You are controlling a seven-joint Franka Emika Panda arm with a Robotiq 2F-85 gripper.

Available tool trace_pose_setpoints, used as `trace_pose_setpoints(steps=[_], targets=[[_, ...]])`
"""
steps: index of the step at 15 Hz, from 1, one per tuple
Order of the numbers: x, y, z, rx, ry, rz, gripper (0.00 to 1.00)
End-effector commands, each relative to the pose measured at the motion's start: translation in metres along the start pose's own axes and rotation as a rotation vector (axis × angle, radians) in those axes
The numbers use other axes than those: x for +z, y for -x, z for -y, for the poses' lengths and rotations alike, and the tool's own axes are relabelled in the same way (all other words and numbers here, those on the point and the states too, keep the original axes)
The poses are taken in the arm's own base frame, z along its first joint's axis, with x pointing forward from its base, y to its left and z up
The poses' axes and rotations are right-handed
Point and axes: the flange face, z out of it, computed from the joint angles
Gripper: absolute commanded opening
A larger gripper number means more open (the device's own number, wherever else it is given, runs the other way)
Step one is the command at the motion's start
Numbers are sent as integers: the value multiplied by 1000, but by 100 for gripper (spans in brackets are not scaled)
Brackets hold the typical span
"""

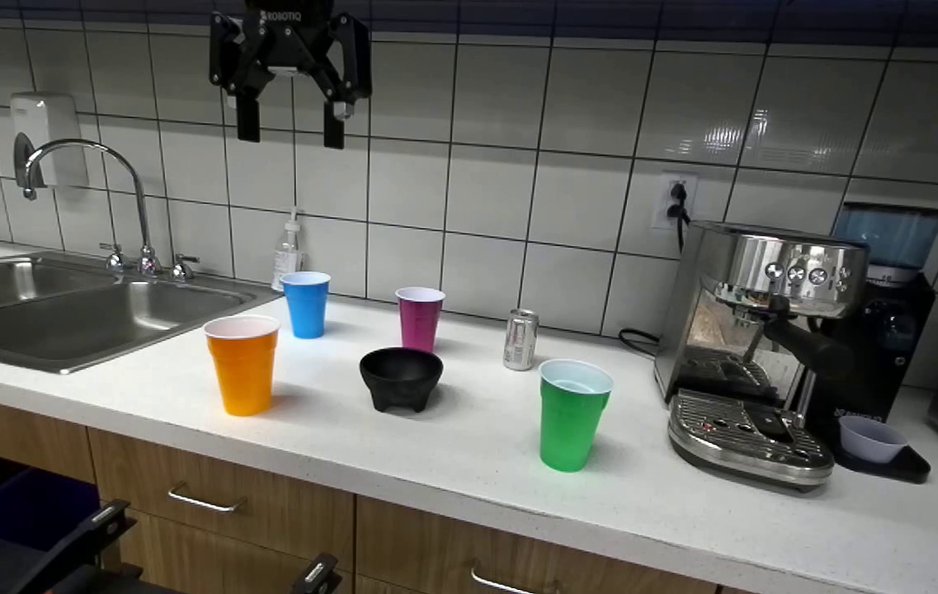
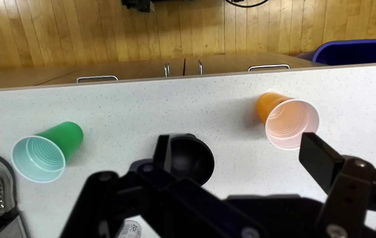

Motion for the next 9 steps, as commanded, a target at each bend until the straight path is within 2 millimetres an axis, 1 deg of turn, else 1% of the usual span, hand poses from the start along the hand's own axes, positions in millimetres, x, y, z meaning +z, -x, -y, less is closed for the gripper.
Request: trace_pose_setpoints(steps=[1,4,9], targets=[[-1,0,0,0,0,1,100],[-1,0,0,0,0,1,100],[9,-9,6,-6,26,-61,100]])
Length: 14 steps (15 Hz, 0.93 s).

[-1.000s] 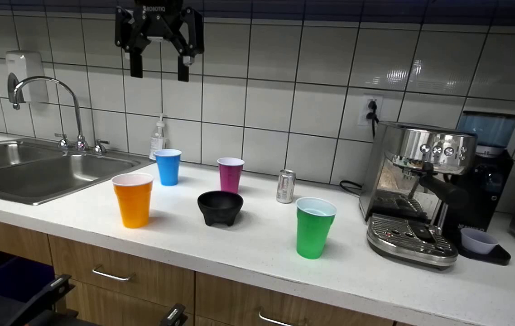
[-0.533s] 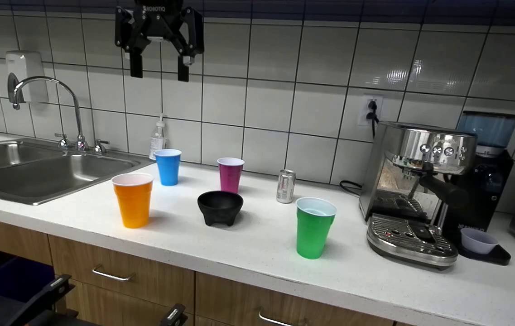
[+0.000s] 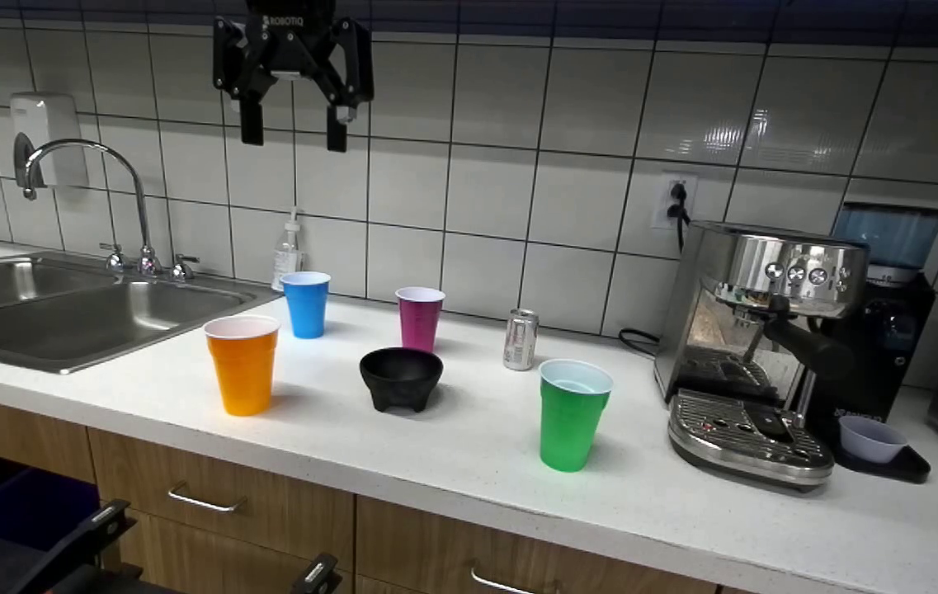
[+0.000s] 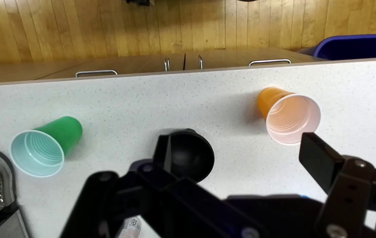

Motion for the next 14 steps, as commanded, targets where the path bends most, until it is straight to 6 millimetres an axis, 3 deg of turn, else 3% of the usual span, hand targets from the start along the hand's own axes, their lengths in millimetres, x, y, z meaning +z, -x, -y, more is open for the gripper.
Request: trace_pose_setpoints(steps=[1,14], targets=[[10,-9,7,-4,23,-59,100],[69,-75,53,-41,-1,-158,100]])
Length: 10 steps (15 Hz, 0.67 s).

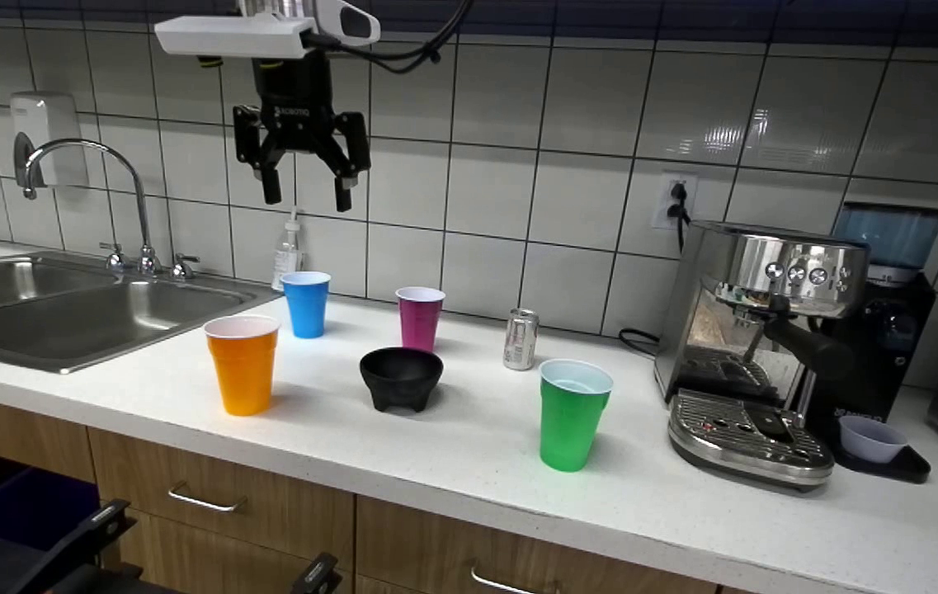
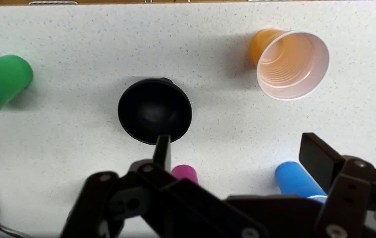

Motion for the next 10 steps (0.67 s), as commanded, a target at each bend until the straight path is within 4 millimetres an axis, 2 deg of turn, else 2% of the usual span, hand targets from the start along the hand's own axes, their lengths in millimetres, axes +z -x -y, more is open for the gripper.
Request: trace_pose_setpoints(steps=[1,10], targets=[[13,-25,14,6,-13,-4,100],[57,-85,42,-15,-39,-15,100]])
